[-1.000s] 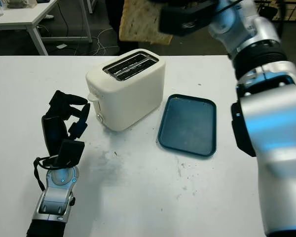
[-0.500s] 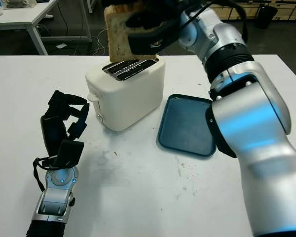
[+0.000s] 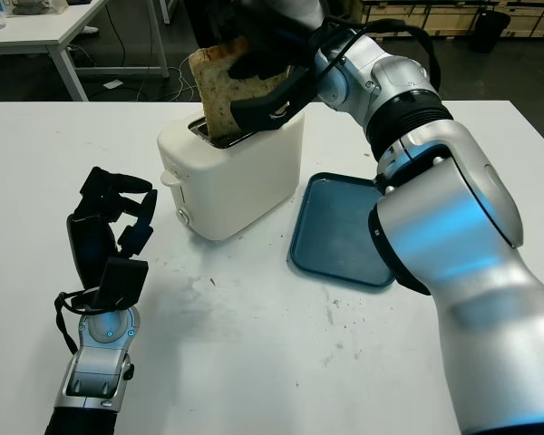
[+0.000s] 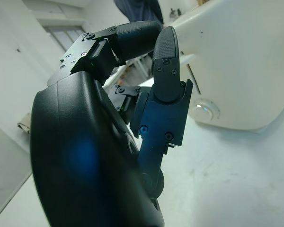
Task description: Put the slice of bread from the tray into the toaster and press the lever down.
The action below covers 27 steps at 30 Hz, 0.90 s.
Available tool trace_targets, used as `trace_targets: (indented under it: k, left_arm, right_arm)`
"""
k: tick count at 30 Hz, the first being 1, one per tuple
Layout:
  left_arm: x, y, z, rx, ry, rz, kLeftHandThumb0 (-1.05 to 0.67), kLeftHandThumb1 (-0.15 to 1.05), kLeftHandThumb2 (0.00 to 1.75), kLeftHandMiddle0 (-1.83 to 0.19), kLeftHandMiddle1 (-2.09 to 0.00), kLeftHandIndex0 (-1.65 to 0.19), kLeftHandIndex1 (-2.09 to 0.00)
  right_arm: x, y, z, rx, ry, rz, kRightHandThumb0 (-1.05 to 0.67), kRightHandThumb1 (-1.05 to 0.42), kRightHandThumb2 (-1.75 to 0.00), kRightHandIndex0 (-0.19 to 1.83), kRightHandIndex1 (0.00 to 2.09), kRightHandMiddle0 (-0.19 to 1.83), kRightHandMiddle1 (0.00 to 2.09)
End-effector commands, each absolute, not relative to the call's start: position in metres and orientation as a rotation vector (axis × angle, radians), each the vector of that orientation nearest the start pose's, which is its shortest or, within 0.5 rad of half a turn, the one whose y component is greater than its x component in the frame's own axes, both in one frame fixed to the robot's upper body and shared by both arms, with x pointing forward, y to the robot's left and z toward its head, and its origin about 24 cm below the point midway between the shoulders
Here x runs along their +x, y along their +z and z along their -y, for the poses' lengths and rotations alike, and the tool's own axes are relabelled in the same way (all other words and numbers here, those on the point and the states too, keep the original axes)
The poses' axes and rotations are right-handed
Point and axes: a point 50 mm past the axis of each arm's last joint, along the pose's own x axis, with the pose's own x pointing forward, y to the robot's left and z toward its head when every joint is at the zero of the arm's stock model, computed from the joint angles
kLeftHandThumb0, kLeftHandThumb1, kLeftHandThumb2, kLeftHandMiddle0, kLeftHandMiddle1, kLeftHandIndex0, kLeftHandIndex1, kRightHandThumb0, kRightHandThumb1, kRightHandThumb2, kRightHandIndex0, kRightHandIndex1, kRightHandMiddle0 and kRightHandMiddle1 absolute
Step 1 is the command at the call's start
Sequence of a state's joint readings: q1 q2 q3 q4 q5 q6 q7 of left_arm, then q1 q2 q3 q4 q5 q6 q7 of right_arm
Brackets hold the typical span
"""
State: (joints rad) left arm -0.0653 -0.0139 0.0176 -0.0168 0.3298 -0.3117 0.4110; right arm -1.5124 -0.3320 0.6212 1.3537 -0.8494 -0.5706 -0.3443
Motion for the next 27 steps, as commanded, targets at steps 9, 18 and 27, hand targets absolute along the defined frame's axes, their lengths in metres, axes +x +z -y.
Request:
trace_targets:
  k: [9,18,27]
  left_arm:
    - [0.254,0.094,-0.158,0.235,0.368,0.444,-0.49,0.92,0.31,-0.58,-1.75,-0.49,-1.47]
    - [0.254,0.095,-0.157,0.244,0.369,0.442,-0.49,0.92,0.31,-0.58,-1.75,-0.49,-1.47]
    - [0.254,0.095,-0.156,0.246,0.369,0.440,-0.48,0.92,0.31,-0.58,-1.75,-0.49,-1.46]
  right_arm:
    - [0.412,0.286,0.094,-1.666,0.177,0.887,-0.58,-0.92,-0.51,1.17,1.75,0.85,1.75]
    - [0.411,0.295,0.100,-1.698,0.138,0.913,-0.58,-0.92,-0.49,1.15,1.75,0.83,1.75]
    - [0.409,0.299,0.100,-1.736,0.117,0.981,-0.60,-0.92,-0.50,1.17,1.75,0.86,1.75]
